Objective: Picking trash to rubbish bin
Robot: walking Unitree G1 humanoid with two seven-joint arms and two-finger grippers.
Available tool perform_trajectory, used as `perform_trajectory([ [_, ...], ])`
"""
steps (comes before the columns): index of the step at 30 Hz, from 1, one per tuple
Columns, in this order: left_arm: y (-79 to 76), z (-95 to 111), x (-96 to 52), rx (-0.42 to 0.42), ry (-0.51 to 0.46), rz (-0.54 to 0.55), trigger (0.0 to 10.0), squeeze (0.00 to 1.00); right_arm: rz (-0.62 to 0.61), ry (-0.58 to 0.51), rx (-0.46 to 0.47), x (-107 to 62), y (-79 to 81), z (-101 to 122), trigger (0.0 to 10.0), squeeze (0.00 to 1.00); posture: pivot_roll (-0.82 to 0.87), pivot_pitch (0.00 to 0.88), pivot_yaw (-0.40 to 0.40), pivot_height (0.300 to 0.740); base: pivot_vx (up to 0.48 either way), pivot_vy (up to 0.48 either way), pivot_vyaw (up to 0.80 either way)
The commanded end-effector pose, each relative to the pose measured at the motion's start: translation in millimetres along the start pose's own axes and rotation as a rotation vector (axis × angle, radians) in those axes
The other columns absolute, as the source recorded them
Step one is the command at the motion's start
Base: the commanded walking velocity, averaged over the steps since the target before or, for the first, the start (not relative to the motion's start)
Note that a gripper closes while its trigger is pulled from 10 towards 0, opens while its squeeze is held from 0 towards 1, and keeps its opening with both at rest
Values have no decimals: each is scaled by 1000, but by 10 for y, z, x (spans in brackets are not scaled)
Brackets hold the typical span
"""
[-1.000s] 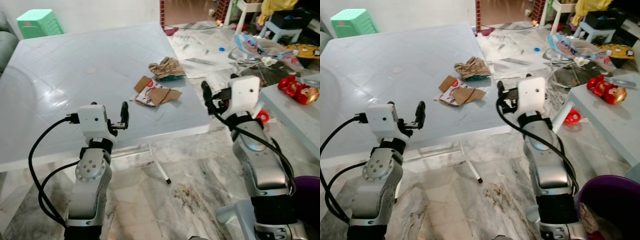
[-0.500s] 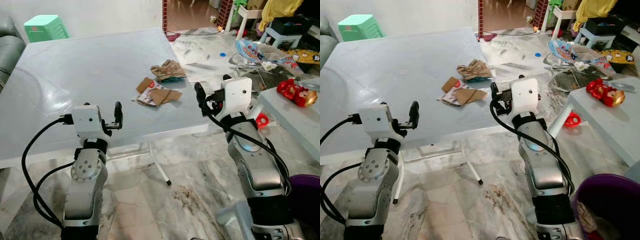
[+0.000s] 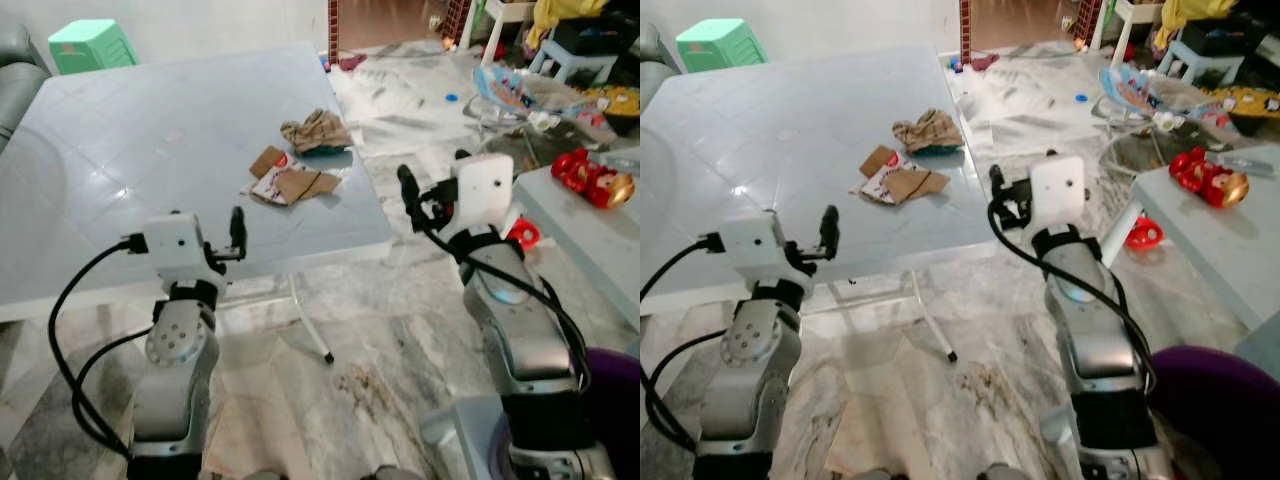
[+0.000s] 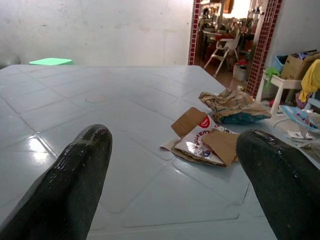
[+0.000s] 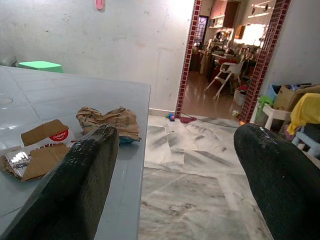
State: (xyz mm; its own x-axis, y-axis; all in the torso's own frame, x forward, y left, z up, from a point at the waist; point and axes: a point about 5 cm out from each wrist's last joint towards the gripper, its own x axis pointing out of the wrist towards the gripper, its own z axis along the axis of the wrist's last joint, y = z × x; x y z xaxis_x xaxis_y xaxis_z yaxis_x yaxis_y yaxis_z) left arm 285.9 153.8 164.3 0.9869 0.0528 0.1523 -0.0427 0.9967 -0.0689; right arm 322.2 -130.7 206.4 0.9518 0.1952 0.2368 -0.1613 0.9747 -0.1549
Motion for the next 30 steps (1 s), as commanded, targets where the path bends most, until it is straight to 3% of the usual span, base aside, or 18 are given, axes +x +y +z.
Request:
perform_trajectory([
  [1,47,25,8,12,-9,25,10000,0,5,-19,5,2,21,53,10000,0,-62,110,8,740,0,0,0],
  [8,61,77,41,-46,-20,22,10000,0,17,-26,10,-4,36,66,10000,0,-60,112,8,740,79,0,0],
  [30,-8,34,15,-67,9,-27,10000,0,44,-34,10,-2,87,78,10000,0,-57,113,8,740,468,0,0],
])
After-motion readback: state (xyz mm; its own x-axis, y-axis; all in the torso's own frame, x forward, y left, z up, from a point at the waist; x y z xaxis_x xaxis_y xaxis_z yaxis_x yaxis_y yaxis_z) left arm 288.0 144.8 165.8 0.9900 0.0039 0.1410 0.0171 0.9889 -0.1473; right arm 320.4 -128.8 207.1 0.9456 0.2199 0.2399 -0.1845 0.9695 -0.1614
